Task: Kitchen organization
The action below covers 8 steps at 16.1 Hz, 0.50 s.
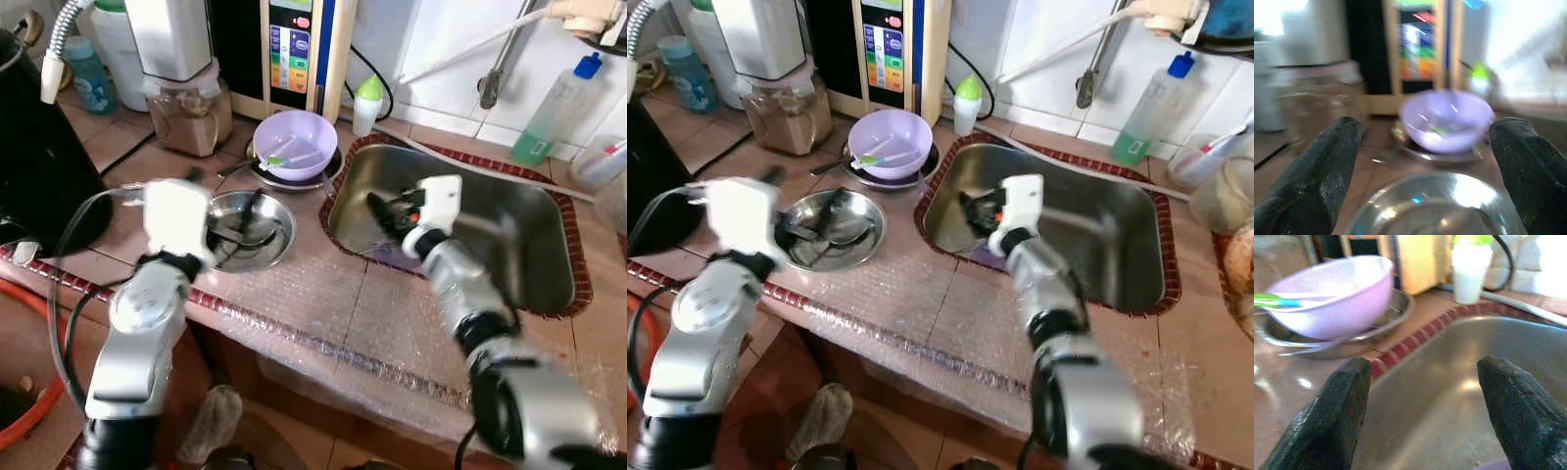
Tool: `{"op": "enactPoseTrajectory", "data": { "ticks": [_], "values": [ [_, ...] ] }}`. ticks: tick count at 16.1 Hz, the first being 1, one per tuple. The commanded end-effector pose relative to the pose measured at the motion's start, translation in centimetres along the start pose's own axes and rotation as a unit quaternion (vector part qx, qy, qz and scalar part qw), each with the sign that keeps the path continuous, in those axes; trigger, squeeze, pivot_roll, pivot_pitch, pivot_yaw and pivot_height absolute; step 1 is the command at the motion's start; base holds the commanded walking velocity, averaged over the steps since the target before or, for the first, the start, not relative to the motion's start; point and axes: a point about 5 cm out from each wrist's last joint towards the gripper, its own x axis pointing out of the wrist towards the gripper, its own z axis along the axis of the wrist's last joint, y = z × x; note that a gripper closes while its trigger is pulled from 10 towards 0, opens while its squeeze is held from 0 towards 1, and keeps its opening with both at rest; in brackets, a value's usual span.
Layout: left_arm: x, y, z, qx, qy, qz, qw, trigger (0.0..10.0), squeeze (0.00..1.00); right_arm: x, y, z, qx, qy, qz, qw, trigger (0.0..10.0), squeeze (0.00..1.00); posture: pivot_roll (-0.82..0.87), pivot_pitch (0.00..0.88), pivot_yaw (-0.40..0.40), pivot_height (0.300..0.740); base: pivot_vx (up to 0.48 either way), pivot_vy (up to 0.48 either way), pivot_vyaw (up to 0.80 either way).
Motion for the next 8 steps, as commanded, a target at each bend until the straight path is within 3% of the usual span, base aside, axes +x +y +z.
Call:
{"op": "enactPoseTrajectory", "data": {
  "ticks": [1,2,4,8],
  "values": [
    [-0.7,0.3,0.5,-0.001,-0.021,0.026,0.999,10.0,0.63,0.0,0.6,0.7,-0.01,-0.023,0.01,1.0,10.0,1.0,0.12,0.007,-0.06,0.74,0.0,0.0,0.0],
    [-1.3,0.4,0.7,0.002,-0.032,0.038,0.999,10.0,0.51,-0.2,1.1,0.4,-0.008,-0.027,0.013,1.0,10.0,1.0,0.12,0.007,-0.06,0.74,0.0,0.0,0.0],
    [-2.5,1.1,0.8,-0.011,-0.043,0.08,0.996,10.0,0.0,-0.5,1.5,-0.4,-0.002,-0.019,0.008,1.0,10.0,1.0,0.13,0.008,-0.075,0.74,0.0,0.0,0.0],
    [-3.7,2.2,0.1,-0.037,-0.032,0.141,0.989,10.0,0.0,-0.7,1.7,-0.5,-0.01,-0.012,0.01,1.0,10.0,1.0,0.14,0.01,-0.082,0.74,0.0,0.0,0.0]
  ]
}}
